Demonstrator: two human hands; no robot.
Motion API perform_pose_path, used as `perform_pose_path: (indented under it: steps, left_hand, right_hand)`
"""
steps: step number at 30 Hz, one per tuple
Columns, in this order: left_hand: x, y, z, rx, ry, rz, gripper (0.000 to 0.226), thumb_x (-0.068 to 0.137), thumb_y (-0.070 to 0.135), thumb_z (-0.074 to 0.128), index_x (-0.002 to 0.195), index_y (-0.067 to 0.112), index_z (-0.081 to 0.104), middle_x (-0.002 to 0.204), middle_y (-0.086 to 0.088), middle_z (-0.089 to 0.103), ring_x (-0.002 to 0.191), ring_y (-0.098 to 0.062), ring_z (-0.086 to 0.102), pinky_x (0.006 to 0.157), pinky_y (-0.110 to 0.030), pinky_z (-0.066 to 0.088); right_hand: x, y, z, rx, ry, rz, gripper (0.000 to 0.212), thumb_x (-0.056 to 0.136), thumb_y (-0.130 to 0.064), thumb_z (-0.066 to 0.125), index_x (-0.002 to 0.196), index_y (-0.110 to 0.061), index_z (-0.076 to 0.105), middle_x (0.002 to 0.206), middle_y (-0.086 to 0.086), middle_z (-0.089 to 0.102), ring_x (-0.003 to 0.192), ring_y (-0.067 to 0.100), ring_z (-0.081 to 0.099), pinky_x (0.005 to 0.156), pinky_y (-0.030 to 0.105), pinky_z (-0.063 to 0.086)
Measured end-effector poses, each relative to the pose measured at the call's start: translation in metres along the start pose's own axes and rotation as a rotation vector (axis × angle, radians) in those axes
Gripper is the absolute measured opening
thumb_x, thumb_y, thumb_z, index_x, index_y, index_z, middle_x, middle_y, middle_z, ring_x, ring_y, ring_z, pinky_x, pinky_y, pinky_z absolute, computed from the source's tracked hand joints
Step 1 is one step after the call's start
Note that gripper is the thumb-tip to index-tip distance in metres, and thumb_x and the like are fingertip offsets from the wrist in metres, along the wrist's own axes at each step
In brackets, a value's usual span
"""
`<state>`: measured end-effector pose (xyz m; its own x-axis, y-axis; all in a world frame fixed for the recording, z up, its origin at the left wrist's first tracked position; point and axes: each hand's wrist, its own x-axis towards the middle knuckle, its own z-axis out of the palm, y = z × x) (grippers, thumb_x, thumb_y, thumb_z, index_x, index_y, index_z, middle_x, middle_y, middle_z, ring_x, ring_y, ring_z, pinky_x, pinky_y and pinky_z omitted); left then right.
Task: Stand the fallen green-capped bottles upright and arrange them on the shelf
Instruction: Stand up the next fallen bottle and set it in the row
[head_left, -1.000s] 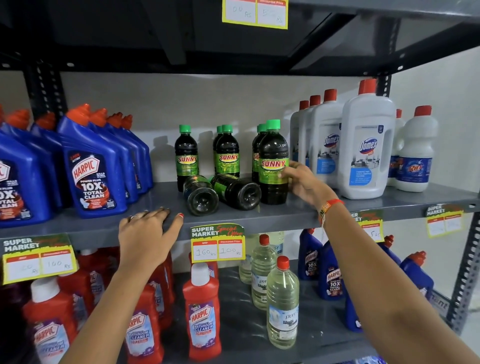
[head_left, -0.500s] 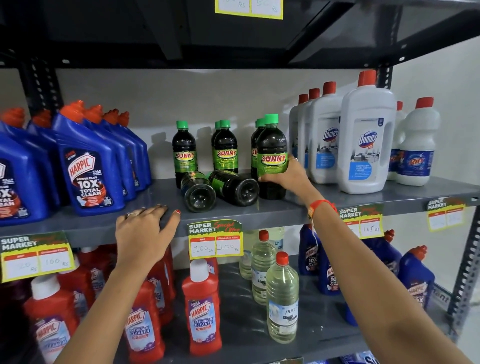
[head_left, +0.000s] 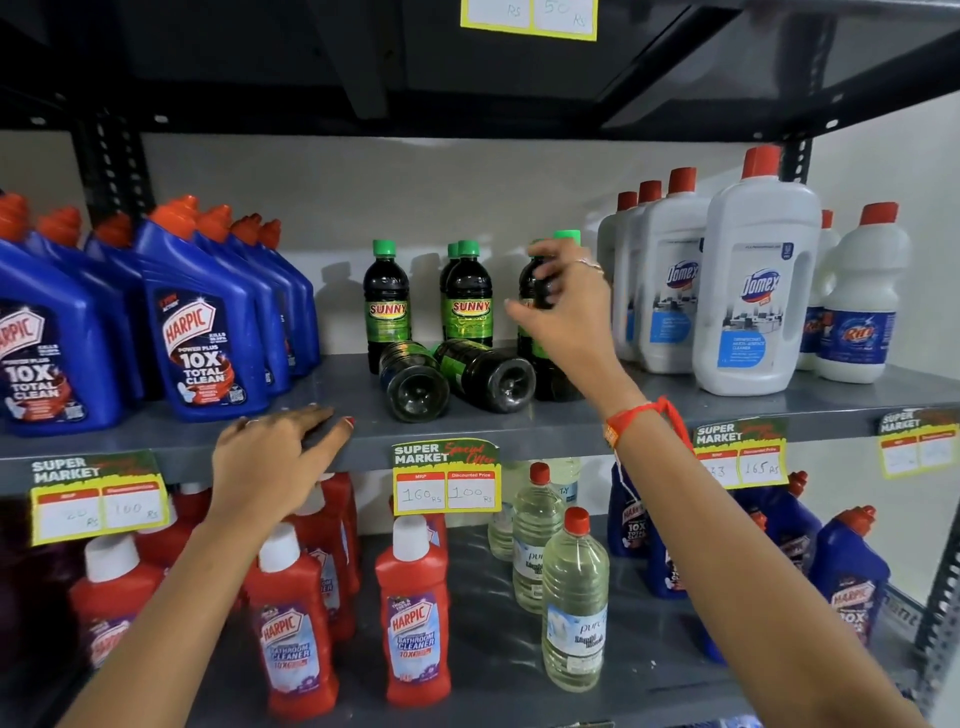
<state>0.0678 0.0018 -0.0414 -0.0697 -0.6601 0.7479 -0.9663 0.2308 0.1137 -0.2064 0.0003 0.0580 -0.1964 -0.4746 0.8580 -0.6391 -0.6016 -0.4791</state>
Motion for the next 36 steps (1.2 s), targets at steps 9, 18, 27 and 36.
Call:
perform_pose_path:
  steps: [9,18,27,36]
  left_hand:
    - [-0.006,-0.001,0.002,-0.023,0.007,0.024,0.062,0.083,0.057,0.030,0.101,0.014,0.071,0.103,-0.008,0.072,0.092,-0.026,0.065,0.082,-0.039,0.042]
    - [-0.006,-0.006,0.006,-0.046,0.002,0.022,0.061,0.083,0.057,0.029,0.102,0.016,0.070,0.104,-0.006,0.072,0.094,-0.024,0.064,0.083,-0.038,0.039]
    - [-0.005,-0.008,0.009,-0.027,0.019,0.042,0.059,0.084,0.056,0.031,0.101,0.015,0.071,0.101,-0.007,0.072,0.091,-0.025,0.065,0.081,-0.039,0.040]
    - [-0.004,-0.007,0.011,-0.041,0.041,0.044,0.061,0.084,0.058,0.031,0.102,0.016,0.070,0.104,-0.006,0.071,0.095,-0.026,0.064,0.084,-0.041,0.040]
  right_hand:
    - [0.016,-0.026,0.046,-0.714,-1.025,0.223,0.058,0.081,-0.034,0.068,0.128,-0.006,0.048,0.132,0.013,0.053,0.107,0.027,0.053,0.082,0.032,0.042]
    - [0.022,-0.009,0.056,-0.528,-0.847,0.347,0.068,0.072,-0.033,0.075,0.126,-0.004,0.047,0.126,0.014,0.055,0.115,0.032,0.053,0.083,0.032,0.043]
    - [0.015,-0.002,0.054,0.061,-0.391,0.432,0.070,0.064,-0.017,0.082,0.122,-0.007,0.043,0.115,0.009,0.058,0.109,0.026,0.057,0.087,0.034,0.049]
    - [-0.019,0.020,0.065,0.274,-0.294,0.459,0.096,0.068,0.000,0.078,0.139,-0.007,0.014,0.138,0.018,0.039,0.130,0.030,0.041,0.115,0.042,0.030]
